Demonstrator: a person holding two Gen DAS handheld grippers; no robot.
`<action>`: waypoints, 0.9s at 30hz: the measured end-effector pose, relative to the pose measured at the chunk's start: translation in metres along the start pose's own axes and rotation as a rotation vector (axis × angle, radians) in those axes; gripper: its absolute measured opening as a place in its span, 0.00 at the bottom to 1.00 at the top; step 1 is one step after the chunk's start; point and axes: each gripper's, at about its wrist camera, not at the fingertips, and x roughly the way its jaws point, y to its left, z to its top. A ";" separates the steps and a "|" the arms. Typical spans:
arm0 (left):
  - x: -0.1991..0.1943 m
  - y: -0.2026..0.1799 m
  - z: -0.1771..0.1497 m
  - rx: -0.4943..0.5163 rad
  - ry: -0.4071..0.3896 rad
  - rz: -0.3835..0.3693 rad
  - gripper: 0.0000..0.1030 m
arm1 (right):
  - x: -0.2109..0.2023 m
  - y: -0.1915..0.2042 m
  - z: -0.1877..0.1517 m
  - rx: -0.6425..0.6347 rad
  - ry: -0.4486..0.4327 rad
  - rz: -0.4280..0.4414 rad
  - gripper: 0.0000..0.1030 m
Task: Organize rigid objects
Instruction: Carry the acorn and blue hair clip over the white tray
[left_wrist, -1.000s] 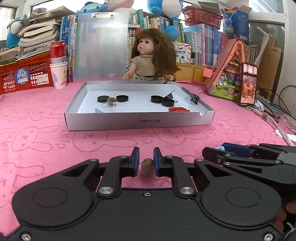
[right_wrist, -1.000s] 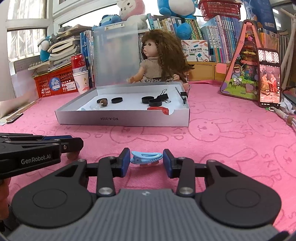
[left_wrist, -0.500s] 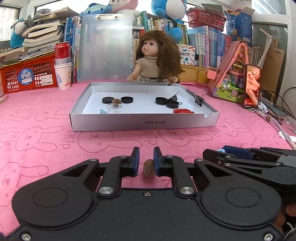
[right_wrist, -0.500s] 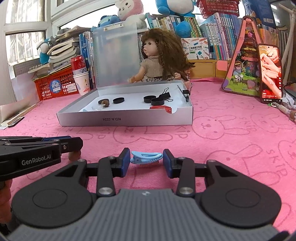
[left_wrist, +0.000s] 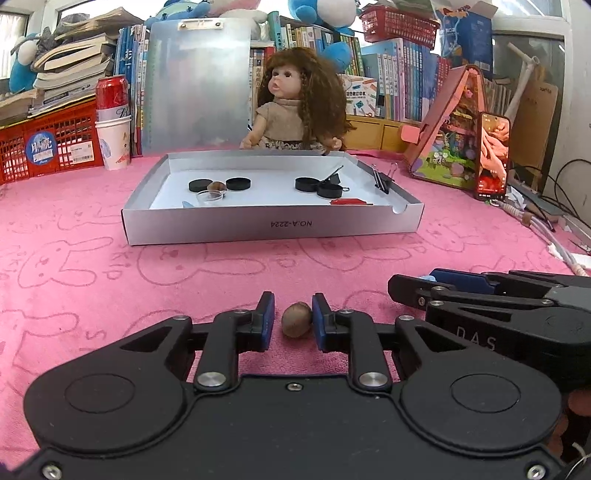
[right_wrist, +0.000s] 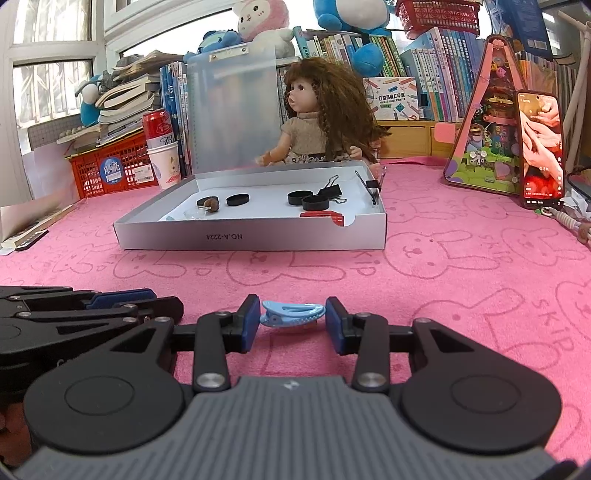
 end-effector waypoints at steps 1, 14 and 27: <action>0.000 0.000 0.000 -0.001 -0.001 0.003 0.16 | 0.000 0.000 0.000 0.000 0.000 0.001 0.44; -0.001 0.007 0.006 -0.018 0.011 0.025 0.16 | -0.001 0.000 0.001 -0.001 0.002 0.000 0.44; 0.003 0.024 0.027 -0.050 -0.010 0.054 0.16 | 0.000 0.004 0.019 -0.006 -0.028 -0.005 0.44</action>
